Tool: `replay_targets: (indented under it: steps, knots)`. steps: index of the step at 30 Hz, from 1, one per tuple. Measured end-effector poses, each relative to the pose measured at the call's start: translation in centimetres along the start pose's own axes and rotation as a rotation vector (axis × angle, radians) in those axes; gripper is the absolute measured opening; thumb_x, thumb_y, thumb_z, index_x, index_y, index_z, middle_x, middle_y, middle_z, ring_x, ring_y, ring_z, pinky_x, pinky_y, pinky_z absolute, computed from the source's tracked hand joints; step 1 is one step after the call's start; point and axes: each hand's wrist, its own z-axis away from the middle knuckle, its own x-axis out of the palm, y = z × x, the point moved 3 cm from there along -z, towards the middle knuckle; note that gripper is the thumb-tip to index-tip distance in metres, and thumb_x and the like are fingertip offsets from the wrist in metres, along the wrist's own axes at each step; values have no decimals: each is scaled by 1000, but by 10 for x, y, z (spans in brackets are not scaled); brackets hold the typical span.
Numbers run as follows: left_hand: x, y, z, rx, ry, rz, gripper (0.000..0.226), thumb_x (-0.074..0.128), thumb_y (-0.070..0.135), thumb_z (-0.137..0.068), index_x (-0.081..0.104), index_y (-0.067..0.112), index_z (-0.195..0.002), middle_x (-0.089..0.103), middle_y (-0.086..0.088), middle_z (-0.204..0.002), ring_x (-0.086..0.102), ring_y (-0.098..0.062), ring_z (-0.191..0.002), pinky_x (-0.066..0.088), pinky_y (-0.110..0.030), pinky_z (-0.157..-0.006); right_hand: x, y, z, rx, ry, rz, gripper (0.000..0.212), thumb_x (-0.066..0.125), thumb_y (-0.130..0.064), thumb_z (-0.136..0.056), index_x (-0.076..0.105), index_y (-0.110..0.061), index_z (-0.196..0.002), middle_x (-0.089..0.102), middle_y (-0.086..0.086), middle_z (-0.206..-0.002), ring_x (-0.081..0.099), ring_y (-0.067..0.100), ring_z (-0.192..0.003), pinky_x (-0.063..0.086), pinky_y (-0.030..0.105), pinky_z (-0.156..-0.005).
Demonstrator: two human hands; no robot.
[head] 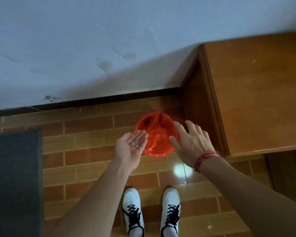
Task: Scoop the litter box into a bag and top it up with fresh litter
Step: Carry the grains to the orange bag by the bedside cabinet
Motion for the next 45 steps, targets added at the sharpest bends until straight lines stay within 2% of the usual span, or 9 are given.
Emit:
replay_targets:
  steps: [10, 13, 20, 24, 27, 30, 39, 42, 45]
  knots:
    - [-24, -26, -135, 13, 32, -13, 28, 49, 10, -99, 62, -11, -111, 68, -24, -112, 65, -35, -106, 50, -42, -100, 118, 12, -85, 14, -41, 1, 56, 27, -55, -97, 22, -34, -149, 30, 8, -150, 34, 27, -133, 28, 45, -108]
    - [-27, -28, -162, 3, 36, -37, 25, 51, 6, -97, 63, -11, -110, 69, -23, -109, 66, -34, -105, 49, -42, -102, 138, 18, -105, 35, -48, -13, 55, 28, -55, -97, 23, -34, -147, 31, 8, -149, 35, 28, -132, 29, 47, -107]
    - [-21, -33, -186, -15, 21, -44, 33, 46, 16, -102, 61, -9, -117, 66, -21, -117, 63, -31, -112, 47, -39, -104, 156, 24, -116, 77, -68, -27, 56, 29, -55, -97, 24, -33, -148, 32, 10, -148, 35, 31, -132, 28, 47, -106]
    - [-12, -33, -192, -35, -12, -42, 42, 44, 23, -103, 50, -7, -132, 56, -22, -134, 52, -31, -127, 41, -39, -110, 158, 26, -119, 86, -65, -41, 55, 29, -55, -97, 25, -33, -147, 33, 11, -148, 35, 31, -132, 29, 47, -107]
    - [-9, -34, -195, -59, -71, -48, 56, 43, 28, -102, 32, -4, -147, 38, -19, -151, 32, -29, -144, 26, -43, -119, 158, 27, -124, 90, -59, -53, 55, 29, -55, -97, 25, -33, -147, 33, 10, -148, 35, 31, -132, 29, 47, -107]
    - [-7, -35, -197, -86, -114, -68, 61, 39, 31, -102, 22, 0, -152, 28, -18, -158, 22, -30, -148, 19, -46, -121, 159, 27, -127, 89, -62, -49, 55, 29, -54, -97, 25, -33, -148, 32, 11, -149, 33, 32, -134, 28, 47, -107]
    - [-7, -38, -192, -98, -123, -127, 49, 33, 22, -104, 31, 9, -151, 33, -15, -156, 20, -38, -147, 20, -61, -116, 156, 26, -124, 115, -86, -69, 54, 29, -55, -97, 26, -35, -147, 30, 9, -150, 34, 33, -133, 29, 48, -106]
    - [-5, -37, -188, -102, -131, -112, 46, 39, 10, -100, 40, 10, -145, 41, -12, -151, 27, -38, -144, 29, -66, -110, 152, 28, -122, 124, -84, -90, 53, 30, -55, -97, 27, -36, -146, 31, 8, -150, 34, 32, -131, 30, 49, -105]
    - [-4, -38, -186, -91, -120, -112, 48, 36, -4, -97, 42, 7, -143, 41, -14, -150, 35, -39, -140, 43, -61, -99, 148, 30, -120, 124, -87, -99, 52, 30, -55, -97, 27, -36, -146, 31, 8, -149, 35, 32, -131, 31, 49, -103]
